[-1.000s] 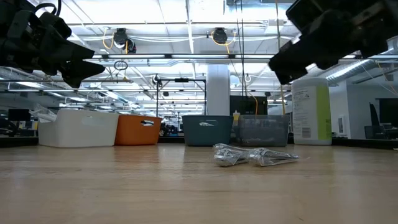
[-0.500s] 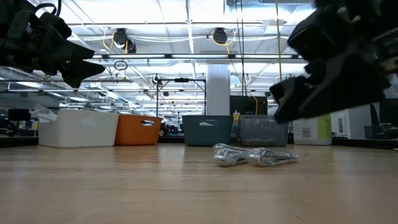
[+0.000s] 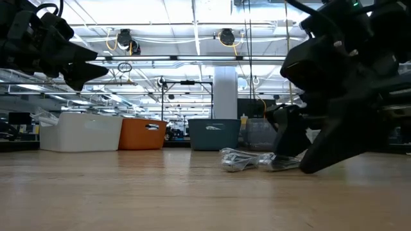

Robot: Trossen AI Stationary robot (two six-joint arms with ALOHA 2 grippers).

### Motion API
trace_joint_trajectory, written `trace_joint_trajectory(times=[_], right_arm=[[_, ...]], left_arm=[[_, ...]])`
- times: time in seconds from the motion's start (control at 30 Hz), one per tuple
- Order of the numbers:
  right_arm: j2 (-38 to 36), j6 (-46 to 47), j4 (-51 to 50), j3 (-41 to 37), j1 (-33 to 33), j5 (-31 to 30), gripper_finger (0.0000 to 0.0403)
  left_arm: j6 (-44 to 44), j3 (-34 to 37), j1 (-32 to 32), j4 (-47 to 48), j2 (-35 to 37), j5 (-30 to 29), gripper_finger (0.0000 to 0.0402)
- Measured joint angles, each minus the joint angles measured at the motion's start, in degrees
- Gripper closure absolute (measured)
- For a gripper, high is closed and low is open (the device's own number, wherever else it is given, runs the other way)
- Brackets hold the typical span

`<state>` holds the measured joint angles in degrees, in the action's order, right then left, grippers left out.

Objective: Pick & Place Travel size toiletries
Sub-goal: Put the silver nail cutter into the black bin

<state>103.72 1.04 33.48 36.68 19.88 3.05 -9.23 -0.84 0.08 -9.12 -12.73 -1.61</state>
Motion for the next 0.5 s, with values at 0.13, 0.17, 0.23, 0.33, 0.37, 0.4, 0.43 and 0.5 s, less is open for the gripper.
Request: trace_joint_trajectory(times=[0.13, 0.17, 0.23, 0.33, 0.37, 0.4, 0.43, 0.5], right_arm=[[0.2, 0.9, -3.1, 0.1, -0.2, -0.3, 0.0216], [0.2, 0.9, -3.5, 0.1, -0.2, -0.7, 0.0223], [0.2, 0.8, -3.5, 0.1, -0.2, -0.7, 0.0236], [0.2, 0.0, -3.2, 0.0, -0.2, -0.6, 0.0259], [0.3, -0.2, -3.1, 0.0, -0.2, -0.5, 0.0266], [0.3, -0.3, -3.1, 0.0, -0.2, -0.4, 0.0273], [0.3, -0.3, -3.1, 0.0, -0.3, -0.3, 0.0281], [0.3, -0.3, -3.1, 0.0, -0.4, -0.2, 0.0295]], left_arm=[[0.0, 0.0, 0.0, 0.0, 0.0, 0.0, 0.0147], [0.0, 0.0, 0.0, 0.0, 0.0, 0.0, 0.0146], [0.0, 0.0, 0.0, -0.1, 0.0, 0.0, 0.0147], [0.0, 0.0, 0.0, -0.1, 0.0, 0.0, 0.0146], [0.0, 0.0, 0.0, -0.1, 0.0, 0.0, 0.0146], [0.0, 0.0, 0.0, 0.0, 0.0, 0.0, 0.0146], [0.0, 0.0, 0.0, 0.0, 0.0, 0.0, 0.0146], [0.0, 0.0, 0.0, -0.1, 0.0, 0.0, 0.0146]])
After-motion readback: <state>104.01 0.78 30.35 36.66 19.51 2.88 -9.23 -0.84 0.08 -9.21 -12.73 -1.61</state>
